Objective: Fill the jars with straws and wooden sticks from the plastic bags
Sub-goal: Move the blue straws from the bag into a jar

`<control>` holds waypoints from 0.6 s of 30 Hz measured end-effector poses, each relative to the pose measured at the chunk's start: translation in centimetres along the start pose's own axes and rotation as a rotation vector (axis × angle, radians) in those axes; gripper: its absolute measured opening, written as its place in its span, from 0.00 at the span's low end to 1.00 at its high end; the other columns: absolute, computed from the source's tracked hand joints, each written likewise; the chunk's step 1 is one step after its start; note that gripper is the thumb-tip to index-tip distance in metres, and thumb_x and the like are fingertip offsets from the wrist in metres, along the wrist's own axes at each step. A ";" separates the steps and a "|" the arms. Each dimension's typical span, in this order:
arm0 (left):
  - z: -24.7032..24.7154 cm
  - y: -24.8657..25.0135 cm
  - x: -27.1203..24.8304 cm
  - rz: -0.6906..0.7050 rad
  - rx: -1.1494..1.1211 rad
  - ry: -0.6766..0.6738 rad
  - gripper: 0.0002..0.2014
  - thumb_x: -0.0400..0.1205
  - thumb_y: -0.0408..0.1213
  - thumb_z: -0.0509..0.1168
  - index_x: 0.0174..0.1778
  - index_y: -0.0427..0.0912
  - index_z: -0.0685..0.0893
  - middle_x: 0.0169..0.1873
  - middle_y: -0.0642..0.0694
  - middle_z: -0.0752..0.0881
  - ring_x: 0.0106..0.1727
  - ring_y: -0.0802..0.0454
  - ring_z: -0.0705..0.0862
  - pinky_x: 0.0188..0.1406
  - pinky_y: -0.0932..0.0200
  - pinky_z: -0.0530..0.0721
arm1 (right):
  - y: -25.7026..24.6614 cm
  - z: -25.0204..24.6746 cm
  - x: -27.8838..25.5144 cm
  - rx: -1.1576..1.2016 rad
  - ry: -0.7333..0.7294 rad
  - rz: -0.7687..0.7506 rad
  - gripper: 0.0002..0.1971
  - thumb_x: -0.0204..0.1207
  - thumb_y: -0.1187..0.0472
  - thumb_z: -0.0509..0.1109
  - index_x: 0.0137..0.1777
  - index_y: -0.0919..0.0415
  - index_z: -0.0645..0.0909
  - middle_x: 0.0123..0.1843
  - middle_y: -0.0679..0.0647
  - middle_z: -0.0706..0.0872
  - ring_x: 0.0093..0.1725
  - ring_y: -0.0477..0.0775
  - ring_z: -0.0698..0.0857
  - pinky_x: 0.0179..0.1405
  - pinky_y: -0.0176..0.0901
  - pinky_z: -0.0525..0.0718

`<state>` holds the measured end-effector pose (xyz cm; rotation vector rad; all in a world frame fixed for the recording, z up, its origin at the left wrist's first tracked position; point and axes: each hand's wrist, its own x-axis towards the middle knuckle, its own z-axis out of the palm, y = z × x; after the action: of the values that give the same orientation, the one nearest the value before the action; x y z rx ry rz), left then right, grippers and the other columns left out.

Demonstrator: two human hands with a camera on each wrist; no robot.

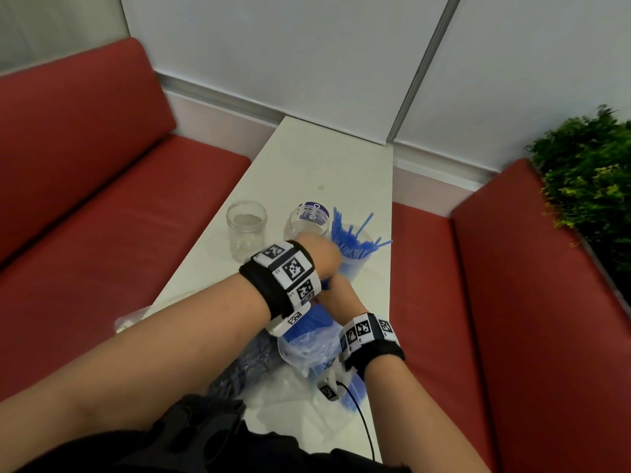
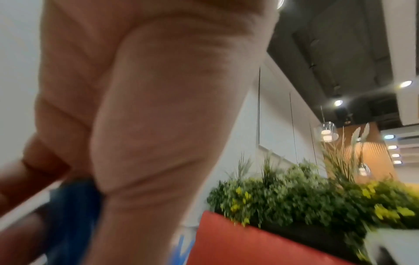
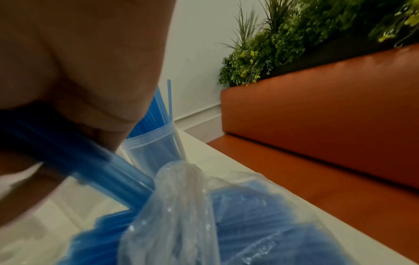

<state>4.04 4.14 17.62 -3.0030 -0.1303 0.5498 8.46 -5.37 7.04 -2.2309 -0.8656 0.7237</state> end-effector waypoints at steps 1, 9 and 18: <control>-1.0 0.0 -0.4 -0.053 -0.117 -0.030 0.12 0.85 0.40 0.62 0.53 0.37 0.86 0.43 0.44 0.86 0.47 0.47 0.85 0.37 0.61 0.78 | -0.6 -0.3 -0.4 0.084 0.031 -0.029 0.12 0.81 0.70 0.69 0.35 0.61 0.78 0.25 0.44 0.78 0.21 0.34 0.76 0.27 0.26 0.74; -6.7 -1.2 -0.3 0.199 -0.275 0.464 0.28 0.81 0.68 0.53 0.36 0.49 0.86 0.29 0.52 0.85 0.35 0.54 0.84 0.35 0.55 0.79 | -6.1 -4.8 -1.7 0.377 0.270 -0.145 0.18 0.83 0.71 0.63 0.31 0.60 0.72 0.28 0.57 0.78 0.31 0.57 0.78 0.36 0.53 0.80; -4.3 -2.2 0.4 0.008 -1.803 0.794 0.28 0.90 0.53 0.51 0.56 0.32 0.87 0.44 0.41 0.91 0.44 0.52 0.90 0.56 0.51 0.86 | -9.1 -11.3 -2.6 0.701 0.376 -0.326 0.19 0.81 0.49 0.75 0.29 0.51 0.78 0.23 0.49 0.74 0.22 0.50 0.71 0.23 0.42 0.73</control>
<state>5.74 6.08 21.68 -4.2759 -0.9602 -1.7653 10.88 -5.95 21.56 -1.4849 -0.6336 0.3534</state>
